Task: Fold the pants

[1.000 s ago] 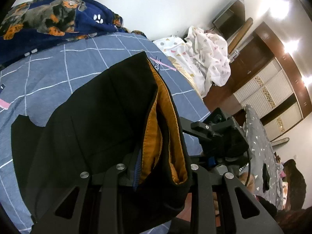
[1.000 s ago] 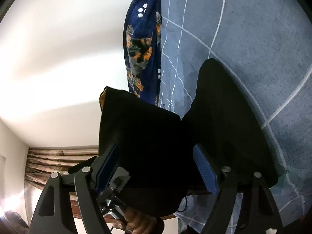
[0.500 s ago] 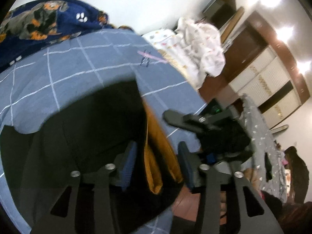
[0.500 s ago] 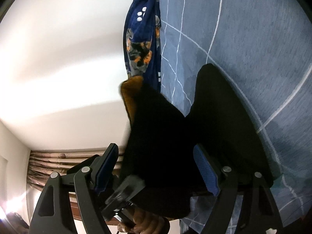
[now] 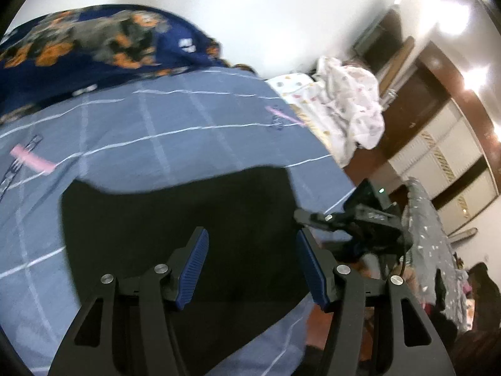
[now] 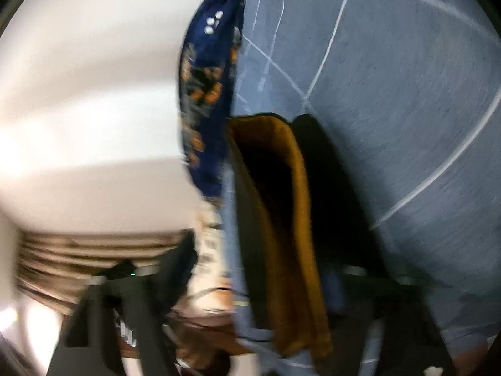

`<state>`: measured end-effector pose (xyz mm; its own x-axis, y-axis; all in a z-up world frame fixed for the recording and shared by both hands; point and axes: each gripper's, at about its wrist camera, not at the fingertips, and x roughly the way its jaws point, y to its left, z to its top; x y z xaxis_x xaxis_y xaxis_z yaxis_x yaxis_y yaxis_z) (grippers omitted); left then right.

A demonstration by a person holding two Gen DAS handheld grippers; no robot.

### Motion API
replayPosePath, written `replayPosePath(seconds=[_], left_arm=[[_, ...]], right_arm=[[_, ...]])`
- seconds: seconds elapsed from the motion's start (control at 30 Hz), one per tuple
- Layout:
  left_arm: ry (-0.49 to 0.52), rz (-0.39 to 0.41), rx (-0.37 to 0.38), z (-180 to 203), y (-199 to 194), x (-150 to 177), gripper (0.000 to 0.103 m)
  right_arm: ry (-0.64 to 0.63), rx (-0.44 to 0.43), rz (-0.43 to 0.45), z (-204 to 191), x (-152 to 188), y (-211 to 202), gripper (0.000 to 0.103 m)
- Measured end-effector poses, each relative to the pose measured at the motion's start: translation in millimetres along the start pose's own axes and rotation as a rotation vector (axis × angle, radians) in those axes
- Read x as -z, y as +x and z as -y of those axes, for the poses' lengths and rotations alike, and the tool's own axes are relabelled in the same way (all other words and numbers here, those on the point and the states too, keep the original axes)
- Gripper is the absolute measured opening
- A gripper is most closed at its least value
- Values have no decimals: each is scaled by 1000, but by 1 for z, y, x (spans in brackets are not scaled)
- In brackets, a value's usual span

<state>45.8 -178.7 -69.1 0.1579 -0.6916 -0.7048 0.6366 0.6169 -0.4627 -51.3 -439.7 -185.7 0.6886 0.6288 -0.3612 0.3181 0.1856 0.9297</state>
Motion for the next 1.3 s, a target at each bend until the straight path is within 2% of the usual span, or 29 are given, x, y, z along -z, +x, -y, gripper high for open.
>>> replayPosePath(seconds=[0.03,0.1,0.2,0.4,0.43,0.5,0.6,0.7,0.77,0.83,0.93,0.97,1.03,1.1,1.23,1.3], left_arm=[[-10,2,-9,-6,-4,4,59],[-34,4,-35,-21,-16,13,59],[-68,20,-74,-42,-35,24,59],[-203,71,-98,-85,-57,40,62],[-234,72,-98,-91,-57,42,62],[-261,66,-91,-97,-54,45,62],[-253,62,-107,-97,-47,47,62],[-223,43,-125,-94,-39,51,62],[-208,29,-136,-91,-34,52,62],[-204,23,-135,-89,-32,53,62],[-201,28,-128,-87,-33,55,62],[-200,28,-127,-87,-33,55,62],[-198,29,-125,-85,-34,56,62],[-203,30,-116,-85,-34,56,63],[-198,29,-108,-81,-34,56,63],[-193,26,-108,-80,-35,58,65]], right_arm=[[-28,58,-13,-1,0,3,23],[-38,68,-22,1,1,5,18],[-91,88,-22,-10,4,9,15],[-82,-114,-59,-30,6,21,15],[-107,-118,-53,-33,3,20,14],[-107,-65,-28,-23,-3,14,14],[5,-2,15,21,-13,1,13],[100,-67,-17,50,-15,-1,14],[114,-68,-26,53,-15,-1,19],[95,-19,-13,49,-17,-7,24],[-18,84,94,24,-20,-35,26],[-47,89,114,16,-18,-46,26],[-119,23,84,-7,-1,-63,26],[-134,6,30,-17,17,-65,26],[-62,21,-54,-5,33,-51,27],[-42,71,-56,5,33,-44,28]])
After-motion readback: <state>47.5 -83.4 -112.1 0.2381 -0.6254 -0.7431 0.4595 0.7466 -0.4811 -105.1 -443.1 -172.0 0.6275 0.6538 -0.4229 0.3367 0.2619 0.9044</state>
